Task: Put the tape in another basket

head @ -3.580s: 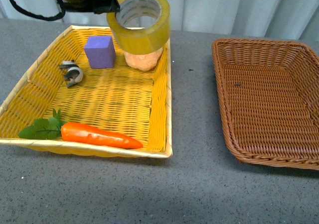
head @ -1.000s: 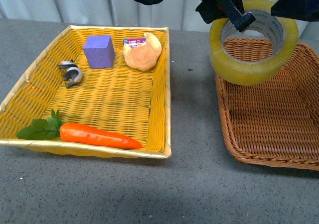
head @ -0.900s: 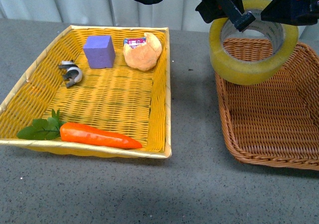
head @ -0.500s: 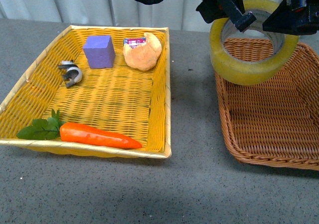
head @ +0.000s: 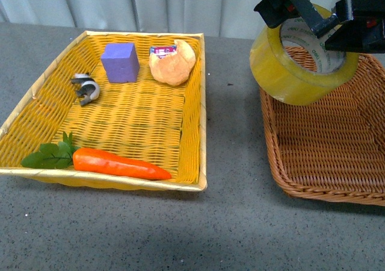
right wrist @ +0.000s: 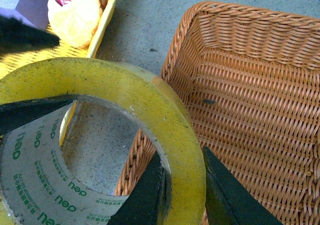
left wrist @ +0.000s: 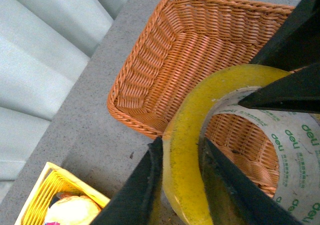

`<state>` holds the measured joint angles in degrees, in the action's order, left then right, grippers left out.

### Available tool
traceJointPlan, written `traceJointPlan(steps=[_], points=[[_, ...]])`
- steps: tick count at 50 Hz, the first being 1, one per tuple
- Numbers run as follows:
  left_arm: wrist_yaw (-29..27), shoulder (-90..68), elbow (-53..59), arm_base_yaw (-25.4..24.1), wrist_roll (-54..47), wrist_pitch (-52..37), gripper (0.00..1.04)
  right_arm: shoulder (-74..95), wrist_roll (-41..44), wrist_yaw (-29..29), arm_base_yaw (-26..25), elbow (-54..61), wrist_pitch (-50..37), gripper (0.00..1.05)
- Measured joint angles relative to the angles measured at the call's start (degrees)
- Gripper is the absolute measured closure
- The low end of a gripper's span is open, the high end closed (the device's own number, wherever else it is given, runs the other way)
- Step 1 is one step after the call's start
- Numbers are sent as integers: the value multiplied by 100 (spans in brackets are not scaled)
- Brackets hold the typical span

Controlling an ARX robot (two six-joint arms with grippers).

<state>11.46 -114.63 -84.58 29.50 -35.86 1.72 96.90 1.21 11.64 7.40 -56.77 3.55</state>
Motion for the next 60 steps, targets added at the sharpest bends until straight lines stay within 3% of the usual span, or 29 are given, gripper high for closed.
traceJointPlan(steps=[9, 20, 29, 38, 51, 60], points=[[-131, 258, 17, -144, 586, -503, 39, 533, 87, -254, -229, -280, 11, 89], [-881, 713, 474, -481, 1438, -1390, 5, 1102, 223, -306, -455, -490, 20, 89], [-1561, 852, 977, -876, 2079, -1670, 6, 1543, 284, -518, -625, -575, -17, 89], [-1818, 935, 1381, -1298, 2752, -1867, 6, 1954, 356, -629, -756, -575, -46, 89], [-2028, 1036, 1558, -1392, 2796, -1993, 6, 2072, 409, -686, -789, -564, -107, 89], [-2446, 1036, 1580, -1370, 2647, -2111, 6, 2037, 407, -599, -852, -496, -358, 55]])
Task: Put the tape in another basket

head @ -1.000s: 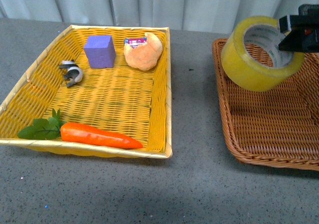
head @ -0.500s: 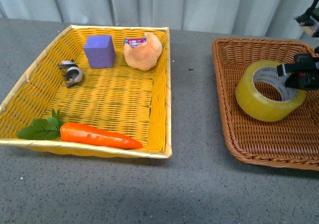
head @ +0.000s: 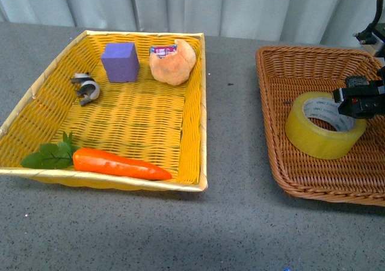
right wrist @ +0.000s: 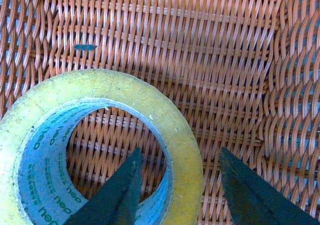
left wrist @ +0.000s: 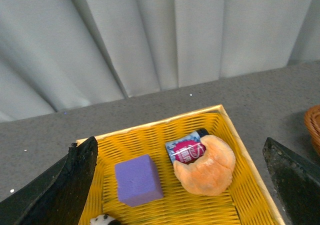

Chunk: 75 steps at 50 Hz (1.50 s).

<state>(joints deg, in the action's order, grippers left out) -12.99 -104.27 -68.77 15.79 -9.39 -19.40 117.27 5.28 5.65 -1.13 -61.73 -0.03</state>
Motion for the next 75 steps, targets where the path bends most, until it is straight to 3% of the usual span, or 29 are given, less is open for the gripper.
traceJointPlan(steps=[12, 15, 19, 24, 27, 30, 35, 42, 50, 75], points=[[-782, 232, 378, 20, -94, -852, 6, -750, -28, -111, -162, 407, -918, 9], [-863, 293, 490, 24, -109, -1134, 8, -898, -20, -118, -192, 466, -1027, 9], [-120, 656, 1272, -118, 444, -2205, 26, -949, -9, -114, -192, 487, -1038, 9], [114, 1239, 2319, -315, 734, -2776, 45, -719, -289, -304, -164, 1484, -3982, 25], [179, 1506, 2741, -415, 802, -2931, 54, -741, -361, -326, -160, 2098, -5302, 34], [264, 1714, 3110, -522, 826, -3062, 63, -894, -396, -363, -153, 2577, -6284, 43], [378, 2087, 3729, -658, 863, -3235, 79, -1464, -428, -575, -22, 3141, -7123, 59], [555, 2568, 4376, -793, 887, -3379, 101, -2138, -428, -555, 118, 3775, -7224, 80], [664, 3042, 4929, -949, 929, -3434, 101, -2736, -420, -568, 122, 4312, -6922, 104], [1281, 4981, 6262, -1563, 933, -2837, 101, -5289, -461, -573, 116, 5630, -5781, 104]])
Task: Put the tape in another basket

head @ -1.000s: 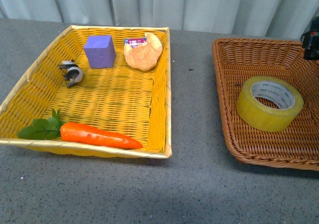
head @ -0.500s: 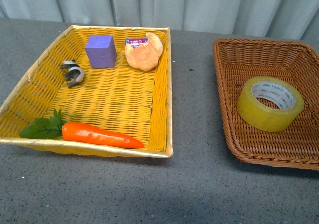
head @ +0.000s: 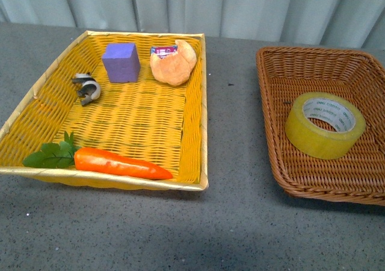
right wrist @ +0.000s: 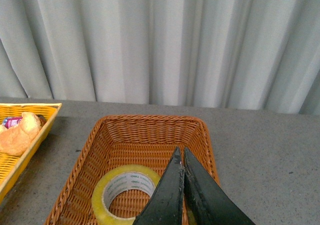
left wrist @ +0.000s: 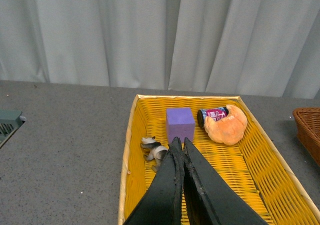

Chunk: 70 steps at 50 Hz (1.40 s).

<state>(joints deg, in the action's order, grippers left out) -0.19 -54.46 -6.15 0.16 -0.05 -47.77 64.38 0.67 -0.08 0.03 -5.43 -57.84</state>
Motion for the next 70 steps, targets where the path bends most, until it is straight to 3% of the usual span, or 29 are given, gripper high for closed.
traceJointPlan(steps=[9, 36, 70], points=[[17, 289, 367, -2, 0, -77, 101, -756, -4, 7, 0, 212, 525, 104], [20, 2409, 509, -4, 11, 1770, 101, -2981, -7, 9, 0, 511, 2400, 104], [20, 4140, 511, -4, 13, 3447, 101, -4940, -7, 11, 0, 514, 4264, 104]])
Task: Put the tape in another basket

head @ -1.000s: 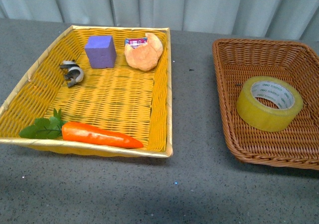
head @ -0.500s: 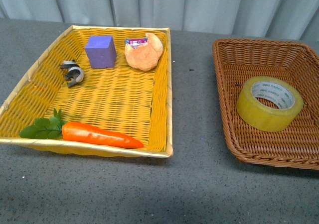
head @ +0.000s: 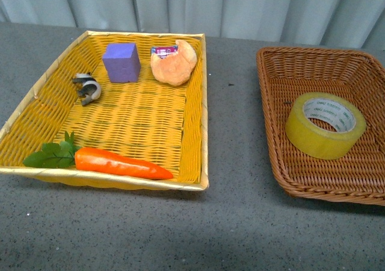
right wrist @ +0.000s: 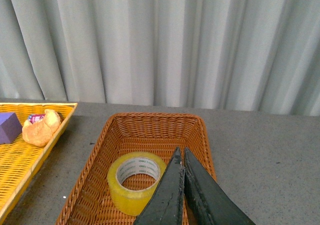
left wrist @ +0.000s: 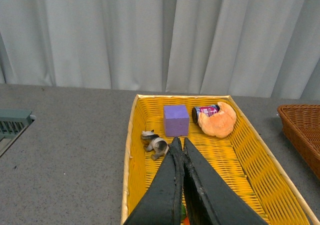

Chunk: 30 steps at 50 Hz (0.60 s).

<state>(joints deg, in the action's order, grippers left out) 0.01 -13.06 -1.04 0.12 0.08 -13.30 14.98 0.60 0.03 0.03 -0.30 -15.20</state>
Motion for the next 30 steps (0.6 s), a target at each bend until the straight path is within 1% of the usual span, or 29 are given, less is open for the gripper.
traceJointPlan(steps=[11, 15, 17, 22, 30], points=[[0, 308, 0, 0, -2, 310, 101, -367, 0, 0, 0, 0, 367, 104], [9, 879, -2, 0, 0, 1069, 101, -474, 0, 0, 0, 0, 470, 104], [0, 1123, -2, 0, 0, 1261, 101, -597, 0, 0, 0, 0, 601, 104], [0, 1268, -2, 0, 0, 1307, 101, -1248, 0, 7, 0, -2, 1443, 104], [0, 1279, -2, 0, 0, 1327, 101, -1467, 0, 4, 0, -2, 1510, 104]])
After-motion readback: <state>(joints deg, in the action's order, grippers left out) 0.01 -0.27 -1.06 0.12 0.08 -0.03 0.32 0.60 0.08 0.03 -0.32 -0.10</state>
